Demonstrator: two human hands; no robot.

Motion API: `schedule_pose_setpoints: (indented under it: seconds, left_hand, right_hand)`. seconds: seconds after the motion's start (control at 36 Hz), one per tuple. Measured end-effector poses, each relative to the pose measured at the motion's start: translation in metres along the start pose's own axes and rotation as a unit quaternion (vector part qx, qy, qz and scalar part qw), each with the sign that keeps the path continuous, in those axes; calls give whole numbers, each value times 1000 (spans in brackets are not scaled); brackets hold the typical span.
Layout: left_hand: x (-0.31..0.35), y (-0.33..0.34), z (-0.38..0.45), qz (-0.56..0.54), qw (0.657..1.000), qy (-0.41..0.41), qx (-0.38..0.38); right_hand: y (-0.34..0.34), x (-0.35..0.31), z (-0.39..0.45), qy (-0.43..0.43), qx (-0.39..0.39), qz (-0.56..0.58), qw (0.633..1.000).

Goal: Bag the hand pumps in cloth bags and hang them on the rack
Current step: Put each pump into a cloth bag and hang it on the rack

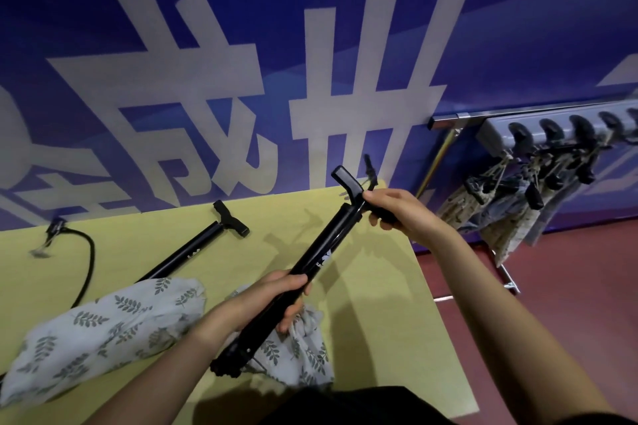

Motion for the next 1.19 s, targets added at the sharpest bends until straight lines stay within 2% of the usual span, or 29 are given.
schedule_pose_setpoints:
  seconds: [0.08,0.28,0.42,0.47,0.5,0.53,0.58,0.67,0.75,0.89,0.94,1.03,1.11,1.19]
  left_hand:
    - [0,-4,-7,21,1000,-10,-4]
    - [6,-8,-20,85,996,-8,23]
    - [7,-7,-26,156,982,15,108]
    - [8,-8,-29,188,971,37,144]
    - [9,-7,-31,205,965,50,155]
    - [10,-5,-32,221,960,62,162]
    - [12,3,-34,237,953,80,172]
    - [10,17,-33,253,949,87,169]
    - [7,30,-31,277,945,74,156]
    - [6,36,-35,270,943,76,179]
    - [14,32,-43,275,927,120,226]
    - [23,13,-66,276,883,184,333]
    - [11,-10,-92,236,859,208,404]
    - [-10,-18,-111,227,849,195,436]
  right_hand:
    - [6,-4,-5,-14,1,-15,1000]
    - [17,9,-10,-18,104,-59,993]
    - [20,19,-22,-8,196,-122,973]
    - [20,26,-30,4,240,-32,970]
    - [21,35,-35,19,263,57,963]
    - [24,43,-40,31,280,167,945]
    - [31,57,-49,26,289,273,917]
    - [63,58,-57,34,169,319,932]
    - [91,47,-64,52,91,254,961]
    - [81,49,-68,76,186,231,952]
    - [74,52,-70,88,232,234,940]
    - [63,58,-75,85,273,248,925]
    - [51,66,-78,80,293,297,905]
    - [39,74,-77,89,332,343,874]
Point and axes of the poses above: each hand's wrist, its own z-axis towards the middle knuckle, its own y-axis out of the palm, x = y × z, the point moved 6 cm from there along z, towards the middle knuckle, and after that the axes turned 11 degrees about -z, right-handed, at the moved point
